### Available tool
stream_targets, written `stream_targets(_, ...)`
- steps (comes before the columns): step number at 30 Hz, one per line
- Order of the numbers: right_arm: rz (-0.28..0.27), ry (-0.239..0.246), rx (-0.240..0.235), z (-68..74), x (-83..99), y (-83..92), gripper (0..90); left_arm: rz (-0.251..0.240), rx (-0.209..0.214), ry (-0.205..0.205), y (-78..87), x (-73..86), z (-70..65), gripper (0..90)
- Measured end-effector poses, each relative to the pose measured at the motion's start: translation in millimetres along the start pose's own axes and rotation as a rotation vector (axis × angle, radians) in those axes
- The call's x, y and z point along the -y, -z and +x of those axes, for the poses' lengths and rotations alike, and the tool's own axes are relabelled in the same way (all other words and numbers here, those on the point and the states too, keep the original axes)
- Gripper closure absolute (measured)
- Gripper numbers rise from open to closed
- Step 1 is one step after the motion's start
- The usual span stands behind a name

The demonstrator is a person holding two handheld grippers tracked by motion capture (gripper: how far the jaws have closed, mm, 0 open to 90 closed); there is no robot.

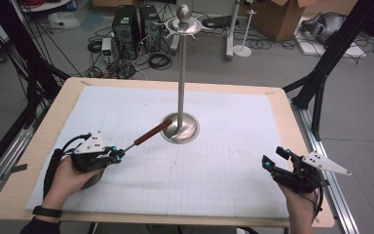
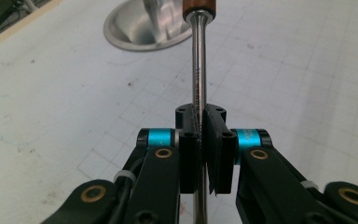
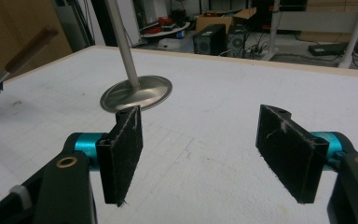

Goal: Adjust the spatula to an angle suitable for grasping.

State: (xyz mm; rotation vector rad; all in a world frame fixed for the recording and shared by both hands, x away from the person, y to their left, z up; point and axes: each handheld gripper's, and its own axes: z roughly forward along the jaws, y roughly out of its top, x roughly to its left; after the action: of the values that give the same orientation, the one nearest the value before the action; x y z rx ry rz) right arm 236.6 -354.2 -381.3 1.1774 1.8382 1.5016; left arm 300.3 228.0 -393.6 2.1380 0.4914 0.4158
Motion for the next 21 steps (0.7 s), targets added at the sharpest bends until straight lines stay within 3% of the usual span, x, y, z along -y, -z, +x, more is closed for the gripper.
stream_targets(4, -0.004, -0.006, 0.0, -1.1, 0.2, -1.3, 30.9, -0.055, -0.016, 0.009, 7.7, -1.9, -6.1, 84.2)
stream_targets(6, -0.004, -0.002, -0.004, -0.3, -0.4, -2.4, 30.9, -0.106, -0.016, 0.019, 13.7, -2.5, -9.3, 84.2)
stream_targets(8, -0.004, -0.002, -0.006, 1.1, -1.4, -3.1, 30.9, -0.121, -0.018, 0.023, 15.6, -2.7, -9.8, 84.2)
stream_targets(11, -0.009, 0.001, -0.007, 2.5, -2.3, -2.9, 30.9, -0.183, -0.018, 0.048, 21.5, -3.3, -9.0, 84.1)
stream_targets(14, -0.01, 0.001, -0.003, 2.5, -2.1, -2.0, 30.9, -0.202, -0.033, 0.056, 23.6, -3.8, -8.7, 84.1)
stream_targets(17, -0.012, -0.008, -0.002, 2.3, -1.7, -1.9, 30.9, -0.259, -0.035, 0.063, 27.5, -4.6, -9.2, 84.1)
stream_targets(20, -0.011, -0.008, 0.002, 1.6, -0.8, -2.3, 30.9, -0.273, -0.06, 0.061, 28.7, -4.7, -9.4, 84.1)
stream_targets(21, -0.011, -0.01, 0.003, 1.7, -0.7, -2.4, 30.9, -0.293, -0.068, 0.076, 30.0, -4.6, -9.0, 84.1)
